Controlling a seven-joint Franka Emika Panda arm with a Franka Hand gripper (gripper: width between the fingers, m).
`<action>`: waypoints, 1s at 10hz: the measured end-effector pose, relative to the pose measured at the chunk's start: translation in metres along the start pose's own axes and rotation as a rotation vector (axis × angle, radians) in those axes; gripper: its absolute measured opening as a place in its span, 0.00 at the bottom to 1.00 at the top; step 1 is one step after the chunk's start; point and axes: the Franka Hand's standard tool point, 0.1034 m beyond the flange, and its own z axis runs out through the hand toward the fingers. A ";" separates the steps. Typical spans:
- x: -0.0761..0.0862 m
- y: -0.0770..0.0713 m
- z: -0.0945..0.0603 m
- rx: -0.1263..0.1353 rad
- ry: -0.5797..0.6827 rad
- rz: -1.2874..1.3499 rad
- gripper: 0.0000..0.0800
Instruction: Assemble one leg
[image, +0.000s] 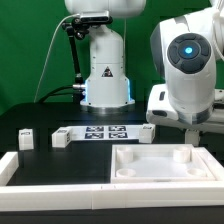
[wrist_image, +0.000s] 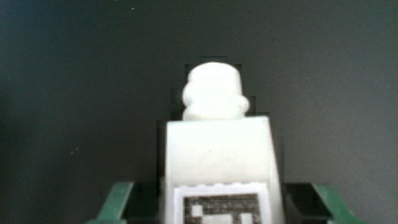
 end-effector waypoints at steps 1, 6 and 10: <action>-0.005 0.003 -0.015 0.003 -0.004 -0.002 0.36; -0.018 0.007 -0.042 0.013 0.003 0.003 0.36; -0.006 0.005 -0.057 0.021 0.306 -0.054 0.36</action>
Offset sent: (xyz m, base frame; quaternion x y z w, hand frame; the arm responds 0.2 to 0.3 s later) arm 0.0139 -0.0116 0.0413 -0.0257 0.0461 0.0125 0.9985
